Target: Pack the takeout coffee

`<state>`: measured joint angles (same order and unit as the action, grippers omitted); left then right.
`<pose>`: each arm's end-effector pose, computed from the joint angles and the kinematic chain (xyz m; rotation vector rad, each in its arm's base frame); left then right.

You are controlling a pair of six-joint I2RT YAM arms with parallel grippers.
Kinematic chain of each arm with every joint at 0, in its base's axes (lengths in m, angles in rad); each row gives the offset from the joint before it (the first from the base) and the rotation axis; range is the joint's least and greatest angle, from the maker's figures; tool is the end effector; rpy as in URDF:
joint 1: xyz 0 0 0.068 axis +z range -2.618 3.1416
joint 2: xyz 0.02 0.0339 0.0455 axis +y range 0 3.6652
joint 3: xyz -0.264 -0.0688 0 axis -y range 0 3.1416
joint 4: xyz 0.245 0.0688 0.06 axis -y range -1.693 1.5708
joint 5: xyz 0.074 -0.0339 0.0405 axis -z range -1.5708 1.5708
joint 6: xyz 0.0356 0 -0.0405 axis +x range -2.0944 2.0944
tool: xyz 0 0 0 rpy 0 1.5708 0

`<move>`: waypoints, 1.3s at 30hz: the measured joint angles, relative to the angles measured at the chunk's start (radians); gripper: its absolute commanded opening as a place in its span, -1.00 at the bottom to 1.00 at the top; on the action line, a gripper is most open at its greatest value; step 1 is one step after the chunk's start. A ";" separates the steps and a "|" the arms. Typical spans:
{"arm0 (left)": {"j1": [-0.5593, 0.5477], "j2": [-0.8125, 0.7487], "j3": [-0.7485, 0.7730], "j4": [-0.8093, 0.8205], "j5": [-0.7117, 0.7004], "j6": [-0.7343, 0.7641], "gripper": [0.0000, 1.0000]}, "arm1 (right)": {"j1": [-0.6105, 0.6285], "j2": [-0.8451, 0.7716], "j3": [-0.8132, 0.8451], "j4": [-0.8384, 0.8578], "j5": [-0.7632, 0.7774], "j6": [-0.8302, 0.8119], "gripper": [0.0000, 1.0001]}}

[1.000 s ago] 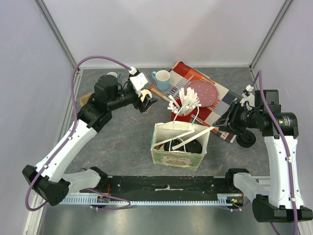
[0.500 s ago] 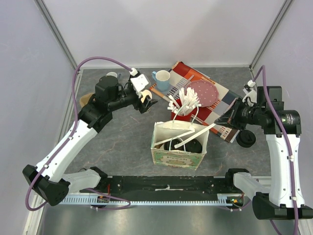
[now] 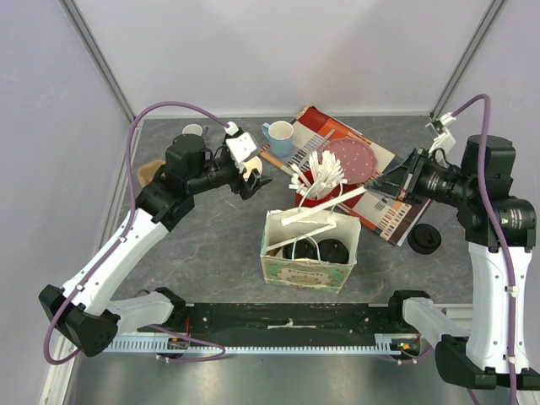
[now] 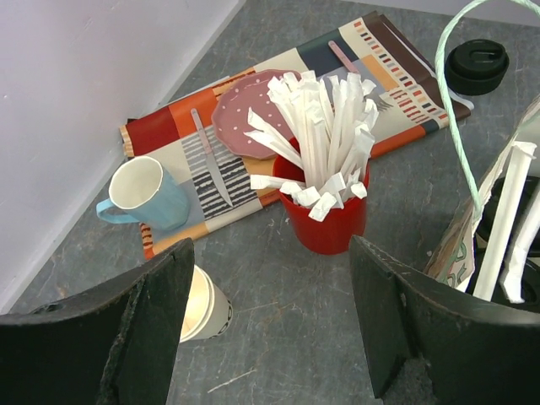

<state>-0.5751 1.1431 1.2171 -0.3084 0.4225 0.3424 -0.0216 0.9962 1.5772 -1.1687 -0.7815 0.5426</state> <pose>0.2052 -0.1504 0.4069 1.0655 1.4724 -0.5459 0.1315 0.0222 0.4647 0.1415 2.1731 1.1397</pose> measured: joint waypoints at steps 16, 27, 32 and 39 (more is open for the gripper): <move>0.000 -0.013 -0.013 0.000 -0.001 0.015 0.59 | 0.110 -0.020 -0.111 0.330 -0.095 -0.024 -1.00; 0.000 -0.013 -0.013 0.000 -0.001 0.022 0.59 | 0.252 0.056 -0.109 0.278 0.069 -0.198 -1.00; 0.000 -0.013 -0.014 0.000 -0.001 0.025 0.59 | 0.298 0.032 -0.148 0.319 0.143 -0.206 -1.00; 0.000 -0.013 -0.018 0.000 -0.001 0.026 0.59 | 0.407 0.000 -0.212 0.391 0.240 -0.200 -1.00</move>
<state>-0.5751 1.1297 1.1988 -0.3084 0.4213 0.3687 0.3851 0.9962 1.3655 -0.7780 -0.5411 0.3431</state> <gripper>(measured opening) 0.799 0.008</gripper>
